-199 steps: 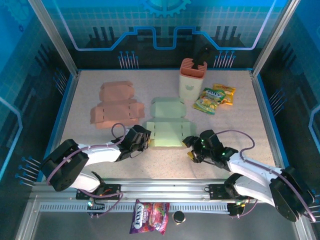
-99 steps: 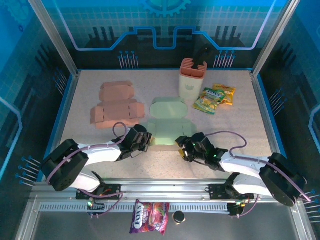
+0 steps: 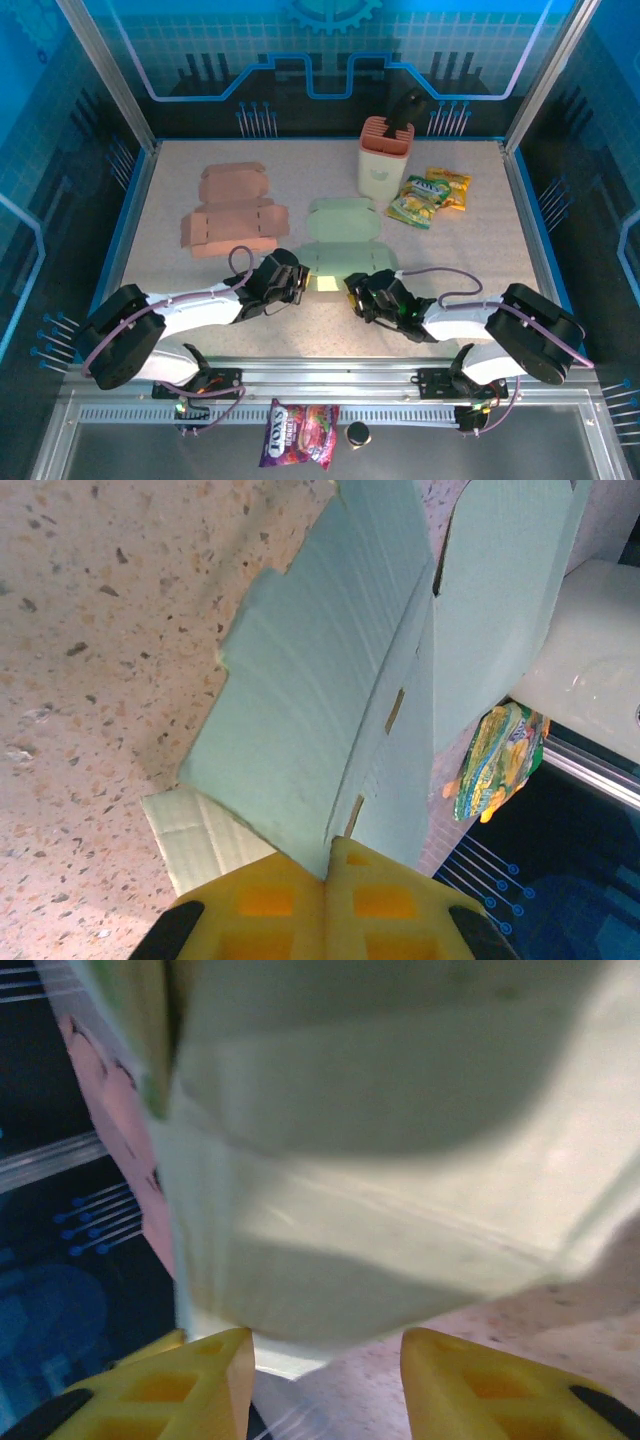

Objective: Fold the paper box

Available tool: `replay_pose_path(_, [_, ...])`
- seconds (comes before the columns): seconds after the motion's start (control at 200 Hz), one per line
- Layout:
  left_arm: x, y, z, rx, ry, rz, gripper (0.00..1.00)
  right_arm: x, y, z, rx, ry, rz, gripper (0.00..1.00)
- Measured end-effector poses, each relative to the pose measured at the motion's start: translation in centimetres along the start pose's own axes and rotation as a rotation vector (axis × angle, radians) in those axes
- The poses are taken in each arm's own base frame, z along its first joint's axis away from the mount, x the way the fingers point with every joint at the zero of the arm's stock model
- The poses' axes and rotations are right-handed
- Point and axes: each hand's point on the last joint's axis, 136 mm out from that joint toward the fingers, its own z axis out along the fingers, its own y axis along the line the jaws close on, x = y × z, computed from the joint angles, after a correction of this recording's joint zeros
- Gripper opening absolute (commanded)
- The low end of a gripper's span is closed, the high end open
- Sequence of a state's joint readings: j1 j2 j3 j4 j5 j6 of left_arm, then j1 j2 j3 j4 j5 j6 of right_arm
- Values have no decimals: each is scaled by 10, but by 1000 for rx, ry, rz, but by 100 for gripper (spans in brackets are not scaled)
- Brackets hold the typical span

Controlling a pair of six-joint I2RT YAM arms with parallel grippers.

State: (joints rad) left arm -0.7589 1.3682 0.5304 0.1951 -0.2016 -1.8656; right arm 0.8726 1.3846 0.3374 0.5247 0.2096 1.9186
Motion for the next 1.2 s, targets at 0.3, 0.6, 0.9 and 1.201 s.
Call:
replay_pose_path(0.3, [0,1,-2,-4,0,-28,0,-1,11,0,-38,-16,3,49])
replay_pose_path(0.6, [2,-1,-2,-16,3,-46,0,-2,22,-7,-74,-24,-18,44])
replay_pose_path(0.9, [3,0,-4,-27,7,-70,0,-1,30,-14,-95,-22,-69,59])
replay_pose_path(1.201, [7,-8,-6,-22,10,-89,0,-6,12,-10,-69,-31,-90,62])
